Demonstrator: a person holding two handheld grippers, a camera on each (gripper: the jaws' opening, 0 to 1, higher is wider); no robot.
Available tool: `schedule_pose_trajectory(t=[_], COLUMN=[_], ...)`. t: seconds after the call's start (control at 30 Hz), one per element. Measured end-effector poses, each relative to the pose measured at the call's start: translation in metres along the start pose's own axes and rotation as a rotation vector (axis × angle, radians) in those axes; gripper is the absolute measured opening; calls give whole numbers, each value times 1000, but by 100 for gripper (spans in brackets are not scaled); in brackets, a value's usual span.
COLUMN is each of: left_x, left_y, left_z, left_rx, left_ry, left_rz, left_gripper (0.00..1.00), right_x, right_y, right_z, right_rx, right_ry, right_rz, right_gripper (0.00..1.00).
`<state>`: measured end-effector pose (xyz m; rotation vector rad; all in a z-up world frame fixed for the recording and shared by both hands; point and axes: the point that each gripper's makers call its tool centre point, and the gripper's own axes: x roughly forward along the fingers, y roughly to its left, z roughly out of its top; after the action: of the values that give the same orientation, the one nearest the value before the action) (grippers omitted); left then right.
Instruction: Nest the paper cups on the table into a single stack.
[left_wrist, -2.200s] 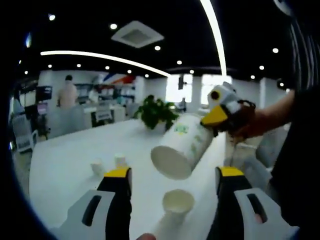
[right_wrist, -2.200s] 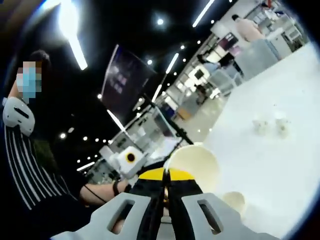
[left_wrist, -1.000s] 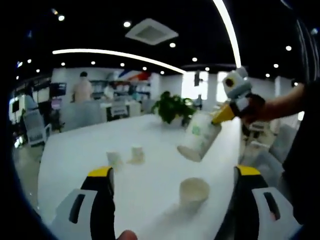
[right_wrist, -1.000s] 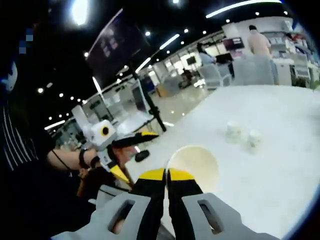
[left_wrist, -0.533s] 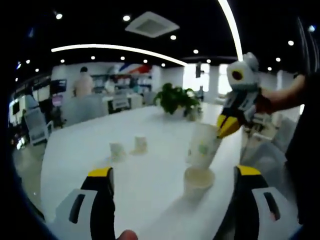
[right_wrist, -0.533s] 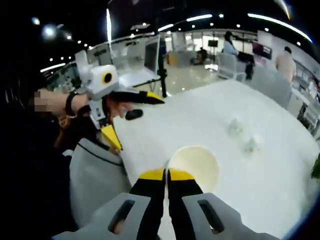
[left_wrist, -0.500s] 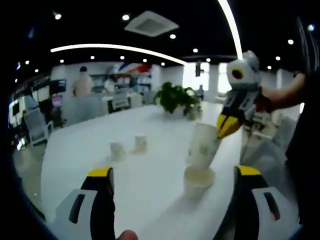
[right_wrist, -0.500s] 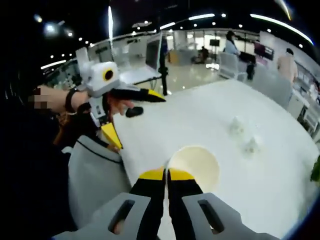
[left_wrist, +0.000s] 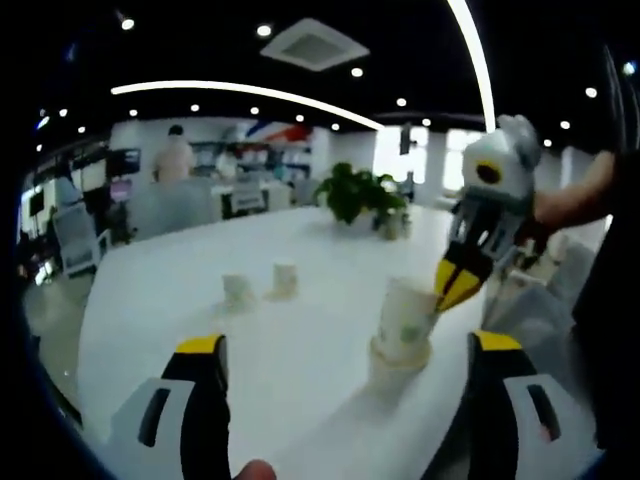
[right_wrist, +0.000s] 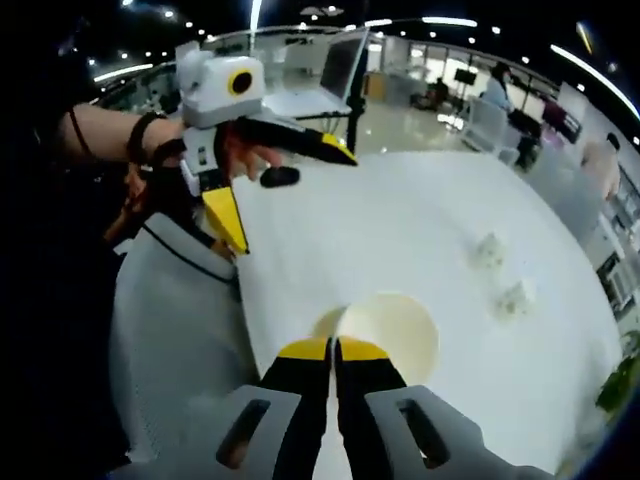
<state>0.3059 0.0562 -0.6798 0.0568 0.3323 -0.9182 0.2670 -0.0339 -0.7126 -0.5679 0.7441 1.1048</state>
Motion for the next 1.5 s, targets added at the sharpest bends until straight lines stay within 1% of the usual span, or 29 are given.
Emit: schedule_pose_trajectory(t=[0.07,0.27,0.43,0.6,0.77,0.87,1.07,1.17,1.27,1.43,1.5], left_x=[0,0,0,-2,-5,-5,-5,-4,-5,-5,-5], left_y=[-1,-5,-7,-5,-2,-2,-2,-3,-3,-2,-1], left_z=[-1,-3,-7,-9,-10,-10,-11,-11,-10,-11,-11], left_rx=[-3,-12,-16,-29,-39,-41,-51,-54,-35,-45,-49], left_ry=[3,1,3,3,3,2,0,1,3,2,1], left_rz=[-3,-9,-12,-6,2,5,6,4,4,8,10], left_gripper=[99,98,98,98,98,98,97,97,96,96,96], right_x=[6,18,24,29,34,39,47,50,52,53,52], right_y=[1,-1,-3,-8,-8,-7,-9,-8,-7,-6,-8], right_z=[-3,-5,-7,-11,-15,-15,-13,-11,-10,-14,-13], right_rx=[-16,-7,7,13,9,-4,-57,-82,-113,-137,-146], right_ry=[12,26,39,55,77,91,124,129,126,138,127], right_rz=[6,21,28,28,40,47,54,62,67,75,66], right_gripper=[0,0,0,0,0,0,0,0,0,0,2])
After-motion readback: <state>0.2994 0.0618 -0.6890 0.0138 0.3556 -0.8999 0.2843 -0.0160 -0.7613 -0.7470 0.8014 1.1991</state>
